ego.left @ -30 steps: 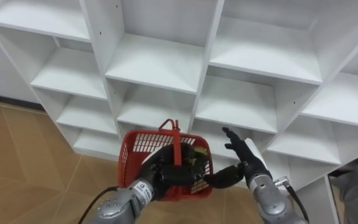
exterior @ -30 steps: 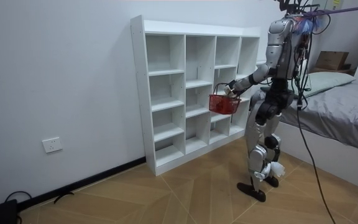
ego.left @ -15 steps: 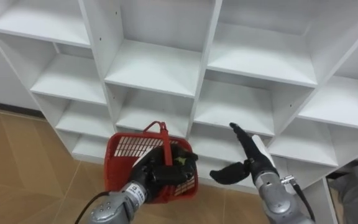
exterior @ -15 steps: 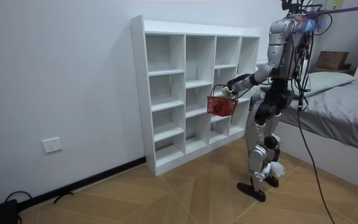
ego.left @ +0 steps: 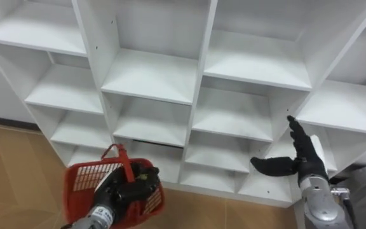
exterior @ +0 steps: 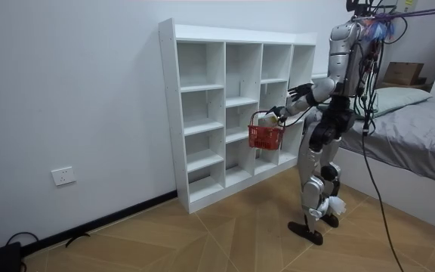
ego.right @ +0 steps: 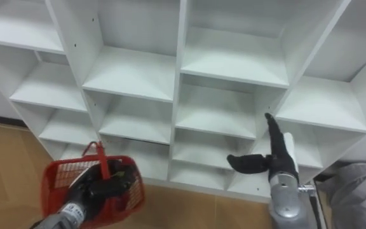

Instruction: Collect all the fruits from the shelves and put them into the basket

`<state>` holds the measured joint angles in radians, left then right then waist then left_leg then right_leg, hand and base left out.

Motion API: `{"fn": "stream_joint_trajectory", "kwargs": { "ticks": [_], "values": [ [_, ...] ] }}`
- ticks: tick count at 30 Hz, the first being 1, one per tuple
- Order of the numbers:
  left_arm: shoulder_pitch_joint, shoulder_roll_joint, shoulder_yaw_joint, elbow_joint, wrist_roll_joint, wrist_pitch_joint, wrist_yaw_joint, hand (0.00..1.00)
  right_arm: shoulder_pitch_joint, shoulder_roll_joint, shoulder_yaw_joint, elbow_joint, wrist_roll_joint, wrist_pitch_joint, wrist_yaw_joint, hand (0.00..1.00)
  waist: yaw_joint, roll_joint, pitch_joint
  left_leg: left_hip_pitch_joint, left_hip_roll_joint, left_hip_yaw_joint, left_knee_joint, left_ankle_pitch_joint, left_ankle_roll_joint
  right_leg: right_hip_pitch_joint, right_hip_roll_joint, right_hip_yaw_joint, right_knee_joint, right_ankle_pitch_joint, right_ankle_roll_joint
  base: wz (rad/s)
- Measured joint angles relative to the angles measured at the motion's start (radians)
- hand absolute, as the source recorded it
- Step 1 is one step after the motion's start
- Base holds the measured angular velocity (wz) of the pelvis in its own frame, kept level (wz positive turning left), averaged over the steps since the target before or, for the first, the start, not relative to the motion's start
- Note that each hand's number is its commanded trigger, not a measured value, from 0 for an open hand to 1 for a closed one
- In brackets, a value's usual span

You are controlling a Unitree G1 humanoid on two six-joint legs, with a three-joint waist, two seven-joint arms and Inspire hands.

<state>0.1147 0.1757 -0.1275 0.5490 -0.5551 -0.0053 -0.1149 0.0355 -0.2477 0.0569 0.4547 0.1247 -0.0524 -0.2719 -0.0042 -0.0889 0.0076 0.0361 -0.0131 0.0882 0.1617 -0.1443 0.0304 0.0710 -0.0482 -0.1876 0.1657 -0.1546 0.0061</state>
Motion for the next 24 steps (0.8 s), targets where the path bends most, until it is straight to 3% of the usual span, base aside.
{"fn": "stream_joint_trajectory", "kwargs": {
  "ticks": [3, 7, 9, 12, 17, 19, 24],
  "values": [
    [0.001, 0.001, 0.033, 0.091, -0.004, 0.0, 0.05, 1.0, 0.029, 0.0, -0.006, 0.016, 0.139, -0.02, -0.013, 0.0, -0.001, 0.006, 0.0018, 0.012, 0.001, 0.007, -0.004, -0.002, 0.0, 0.005, 0.001, 0.009, 0.0, 0.0, 0.0, -0.09],
    [0.026, -0.001, 0.053, 0.125, -0.009, -0.002, 0.107, 1.0, 0.08, 0.01, -0.028, 0.063, 0.335, -0.037, -0.016, 0.0, -0.002, 0.017, 0.0025, 0.021, 0.001, 0.015, -0.004, -0.006, 0.001, 0.013, 0.003, 0.02, -0.006, 0.0, 0.001, -0.06],
    [0.034, -0.004, 0.063, 0.179, -0.022, -0.008, 0.12, 1.0, 0.101, 0.018, -0.041, 0.142, 0.426, -0.043, -0.023, 0.0, -0.004, 0.033, -0.0086, 0.031, 0.001, 0.022, -0.009, -0.011, 0.001, 0.016, 0.004, 0.027, -0.014, 0.0, 0.003, -0.1],
    [0.043, -0.006, 0.064, 0.22, -0.055, -0.021, 0.148, 1.0, 0.105, 0.018, -0.042, 0.245, 0.551, -0.045, -0.031, 0.0, -0.019, 0.045, -0.0093, 0.036, 0.002, 0.029, -0.013, -0.012, 0.001, 0.022, 0.005, 0.035, -0.014, 0.0, 0.004, -0.07],
    [0.075, -0.01, 0.074, 0.333, -0.04, -0.037, 0.189, 1.0, 0.114, 0.033, -0.069, 0.437, 0.604, -0.056, -0.025, 0.0, -0.036, 0.063, -0.0004, 0.079, 0.003, 0.035, -0.026, -0.023, -0.002, 0.054, 0.008, 0.048, -0.018, -0.01, 0.006, -0.07],
    [0.096, -0.01, 0.094, 0.356, -0.03, -0.039, 0.193, 1.0, 0.122, 0.047, -0.118, 0.499, 0.605, -0.057, -0.007, 0.0, -0.044, 0.062, -0.0047, 0.082, 0.003, 0.035, -0.024, -0.028, -0.002, 0.056, 0.007, 0.048, -0.016, -0.014, 0.006, 0.0],
    [0.123, -0.014, 0.129, 0.401, 0.066, -0.044, 0.221, 1.0, 0.142, 0.085, -0.168, 0.607, 0.61, -0.059, 0.024, 0.0, -0.046, 0.068, -0.0032, 0.081, 0.003, 0.043, -0.026, -0.03, -0.002, 0.05, 0.007, 0.051, -0.015, -0.015, 0.006, -0.01]
  ]
}}
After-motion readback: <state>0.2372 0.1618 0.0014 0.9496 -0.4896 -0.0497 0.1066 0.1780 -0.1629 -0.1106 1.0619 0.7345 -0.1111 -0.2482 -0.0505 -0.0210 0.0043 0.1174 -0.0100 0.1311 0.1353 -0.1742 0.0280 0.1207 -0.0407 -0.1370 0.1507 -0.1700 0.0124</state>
